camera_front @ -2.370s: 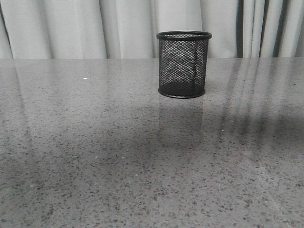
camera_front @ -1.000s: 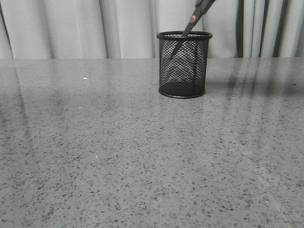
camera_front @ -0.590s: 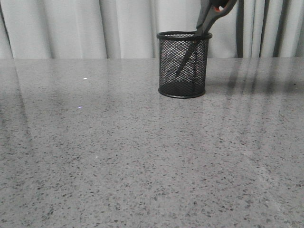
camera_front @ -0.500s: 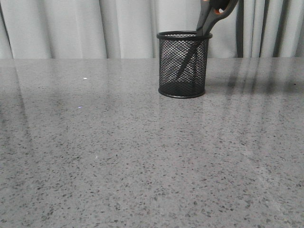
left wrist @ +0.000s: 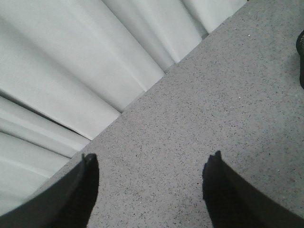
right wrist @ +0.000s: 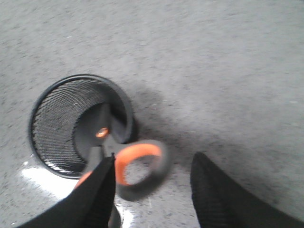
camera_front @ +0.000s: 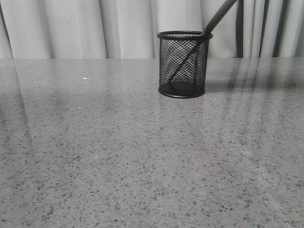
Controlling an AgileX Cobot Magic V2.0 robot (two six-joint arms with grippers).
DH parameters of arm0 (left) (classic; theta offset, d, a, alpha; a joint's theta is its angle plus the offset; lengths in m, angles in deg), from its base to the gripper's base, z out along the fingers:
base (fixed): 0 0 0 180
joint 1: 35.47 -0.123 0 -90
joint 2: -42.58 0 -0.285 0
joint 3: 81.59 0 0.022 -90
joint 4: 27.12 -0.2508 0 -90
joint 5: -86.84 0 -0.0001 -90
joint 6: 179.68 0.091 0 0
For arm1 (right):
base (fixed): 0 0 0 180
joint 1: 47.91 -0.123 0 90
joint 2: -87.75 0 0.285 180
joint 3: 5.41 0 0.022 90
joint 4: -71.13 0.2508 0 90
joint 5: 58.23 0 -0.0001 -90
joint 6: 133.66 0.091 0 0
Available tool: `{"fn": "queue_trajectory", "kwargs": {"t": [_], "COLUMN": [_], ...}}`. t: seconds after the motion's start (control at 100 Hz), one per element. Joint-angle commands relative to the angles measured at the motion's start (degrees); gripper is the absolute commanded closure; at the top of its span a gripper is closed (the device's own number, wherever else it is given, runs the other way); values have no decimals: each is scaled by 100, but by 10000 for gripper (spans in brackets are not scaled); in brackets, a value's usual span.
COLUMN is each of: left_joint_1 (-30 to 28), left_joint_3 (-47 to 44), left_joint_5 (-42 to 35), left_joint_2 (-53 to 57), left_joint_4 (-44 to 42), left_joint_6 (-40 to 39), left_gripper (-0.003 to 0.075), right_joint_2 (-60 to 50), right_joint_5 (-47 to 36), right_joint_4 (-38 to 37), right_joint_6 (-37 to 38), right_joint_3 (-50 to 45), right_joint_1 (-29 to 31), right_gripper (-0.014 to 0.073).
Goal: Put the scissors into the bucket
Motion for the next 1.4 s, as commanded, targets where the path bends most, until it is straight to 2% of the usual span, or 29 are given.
{"fn": "queue_trajectory", "kwargs": {"t": [0.0,0.16,0.23,0.33,0.45,0.48,0.67,0.8,0.95,1.18,1.3,1.39], "left_joint_1": [-20,-20,-20,-20,-20,-20,-20,-20,-20,-20,-20,-20], "left_joint_3": [167,167,167,167,167,167,-106,-854,-2431,-5022,-6391,-7057], "left_joint_5": [-371,-371,-371,-371,-336,-323,-481,-1473,-2933,-4426,-5105,-5504], "left_joint_2": [95,95,95,95,95,95,225,726,1717,3436,4435,5171], "left_joint_4": [20,20,20,20,82,91,79,102,102,427,847,1169], "left_joint_6": [-70,-70,-70,-70,-93,-123,-588,-839,-1113,-1113,-1113,-1113], "left_gripper": [281,285,325,460,707,740,741,741,741,741,741,741], "right_joint_2": [-418,-786,-955,-1205,-1598,-1724,-2870,-3917,-5055,-6709,-7527,-8096], "right_joint_5": [-109,-144,-156,-208,-605,-760,-2297,-3705,-5027,-5729,-5770,-5770], "right_joint_4": [-136,-123,-35,190,503,569,737,737,737,737,737,737], "right_joint_6": [168,339,389,398,398,410,410,410,410,410,410,410], "right_joint_3": [368,441,441,441,168,-4,-1662,-3085,-4778,-6634,-7466,-7890], "right_joint_1": [122,156,156,156,156,156,156,156,156,156,156,156], "right_gripper": [266,268,296,418,643,664,654,660,659,659,659,659]}}
